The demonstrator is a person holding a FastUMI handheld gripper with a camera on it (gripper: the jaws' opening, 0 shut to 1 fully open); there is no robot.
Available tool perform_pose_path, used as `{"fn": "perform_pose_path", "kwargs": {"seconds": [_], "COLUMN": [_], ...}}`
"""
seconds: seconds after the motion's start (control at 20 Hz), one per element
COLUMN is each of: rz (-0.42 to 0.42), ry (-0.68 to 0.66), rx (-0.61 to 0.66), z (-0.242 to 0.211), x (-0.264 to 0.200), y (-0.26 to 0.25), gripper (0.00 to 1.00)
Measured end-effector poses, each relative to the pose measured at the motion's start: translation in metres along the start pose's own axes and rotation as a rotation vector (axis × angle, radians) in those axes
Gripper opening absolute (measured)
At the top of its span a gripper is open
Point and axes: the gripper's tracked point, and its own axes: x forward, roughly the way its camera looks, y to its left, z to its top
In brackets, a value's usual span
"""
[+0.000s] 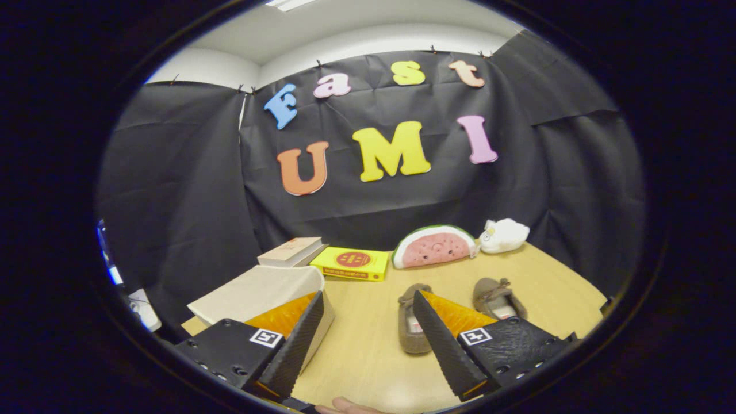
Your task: Open the storage box then place both shoes into the box .Put the left shoe in first, then the right shoe, with the right side of both shoes facing outward in a uniform manner.
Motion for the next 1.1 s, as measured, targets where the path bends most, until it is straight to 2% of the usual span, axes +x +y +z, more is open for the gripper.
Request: {"fn": "perform_pose_path", "kwargs": {"seconds": [0.2, 0.5, 0.75, 1.0, 1.1], "rz": [0.183, 0.441, 0.539, 0.69, 0.702], "ry": [0.13, 0.297, 0.403, 0.527, 0.555], "rx": [0.082, 0.245, 0.401, 0.56, 0.598], "z": [-0.021, -0.042, -0.062, -0.075, -0.08], "x": [0.053, 0.107, 0.137, 0.145, 0.151], "y": [0.038, 0.082, 0.094, 0.114, 0.118], "gripper": [0.96, 0.95, 0.95, 0.93, 0.9]}}
